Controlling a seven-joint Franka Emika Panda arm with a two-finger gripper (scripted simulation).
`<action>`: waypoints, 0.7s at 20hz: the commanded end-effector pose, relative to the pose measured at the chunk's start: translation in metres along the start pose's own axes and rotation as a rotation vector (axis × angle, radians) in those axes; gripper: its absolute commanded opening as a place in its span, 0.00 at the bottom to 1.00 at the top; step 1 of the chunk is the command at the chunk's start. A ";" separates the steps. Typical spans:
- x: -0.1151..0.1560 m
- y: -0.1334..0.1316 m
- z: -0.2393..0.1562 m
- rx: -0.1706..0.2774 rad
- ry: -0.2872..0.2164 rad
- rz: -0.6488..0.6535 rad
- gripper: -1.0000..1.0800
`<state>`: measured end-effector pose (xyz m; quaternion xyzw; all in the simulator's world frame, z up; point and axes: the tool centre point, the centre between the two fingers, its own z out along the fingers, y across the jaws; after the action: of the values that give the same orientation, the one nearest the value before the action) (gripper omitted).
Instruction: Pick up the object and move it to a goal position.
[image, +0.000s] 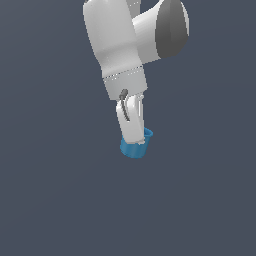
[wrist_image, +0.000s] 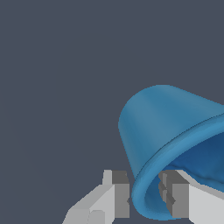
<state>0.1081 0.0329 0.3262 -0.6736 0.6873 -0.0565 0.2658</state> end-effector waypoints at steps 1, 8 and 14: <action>-0.017 -0.016 -0.024 0.077 0.017 -0.004 0.00; -0.056 -0.042 -0.077 0.245 0.061 -0.015 0.00; -0.083 -0.054 -0.111 0.351 0.093 -0.023 0.00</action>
<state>0.1051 0.0731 0.4564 -0.6266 0.6730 -0.1976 0.3397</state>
